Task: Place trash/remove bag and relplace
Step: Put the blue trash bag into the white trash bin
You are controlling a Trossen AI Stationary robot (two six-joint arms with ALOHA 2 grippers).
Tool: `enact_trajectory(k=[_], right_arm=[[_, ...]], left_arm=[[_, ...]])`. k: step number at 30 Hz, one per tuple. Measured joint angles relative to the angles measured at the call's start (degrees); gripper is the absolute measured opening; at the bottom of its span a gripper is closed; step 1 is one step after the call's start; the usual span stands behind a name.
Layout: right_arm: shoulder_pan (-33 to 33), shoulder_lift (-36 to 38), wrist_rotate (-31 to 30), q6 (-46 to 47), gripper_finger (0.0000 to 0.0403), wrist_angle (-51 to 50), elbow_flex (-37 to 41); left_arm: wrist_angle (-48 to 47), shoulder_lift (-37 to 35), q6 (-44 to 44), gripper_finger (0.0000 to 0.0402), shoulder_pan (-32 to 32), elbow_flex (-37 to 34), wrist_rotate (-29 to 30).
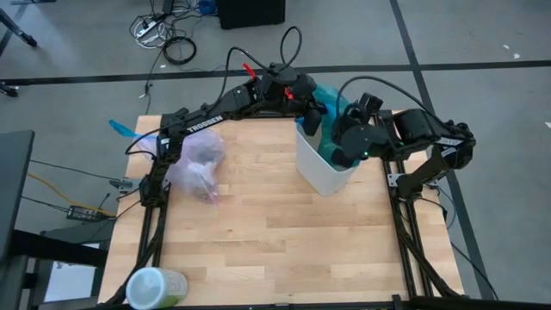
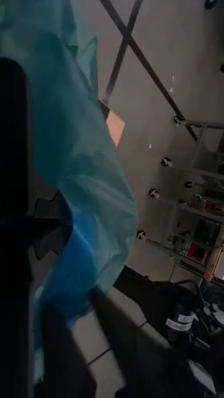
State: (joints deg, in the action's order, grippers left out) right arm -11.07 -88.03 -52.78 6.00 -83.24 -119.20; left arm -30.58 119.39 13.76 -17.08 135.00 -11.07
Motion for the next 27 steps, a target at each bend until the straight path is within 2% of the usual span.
enact_trajectory(k=[6,12,16,24,27], right_arm=[[-2.0,0.0,-1.4,-2.9,0.013,6.0,0.0],[-0.2,-1.1,-3.4,-3.3,0.0159,2.1,0.0],[1.8,-2.7,-4.0,-3.5,0.0164,-0.7,0.0],[-0.2,-3.7,-15.0,-10.8,0.0121,0.1,0.0],[-0.7,-3.7,-17.0,-12.6,0.0095,0.5,0.0]], left_arm=[[0.0,0.0,0.0,0.0003,0.0,0.0,1.5],[2.4,0.0,0.0,0.0003,0.5,0.0,0.7],[3.0,0.0,0.0,0.0003,1.4,0.0,-0.1],[2.0,0.0,-1.5,0.0003,1.4,0.0,0.0],[2.6,0.0,-1.7,0.0003,1.4,0.0,0.3]])
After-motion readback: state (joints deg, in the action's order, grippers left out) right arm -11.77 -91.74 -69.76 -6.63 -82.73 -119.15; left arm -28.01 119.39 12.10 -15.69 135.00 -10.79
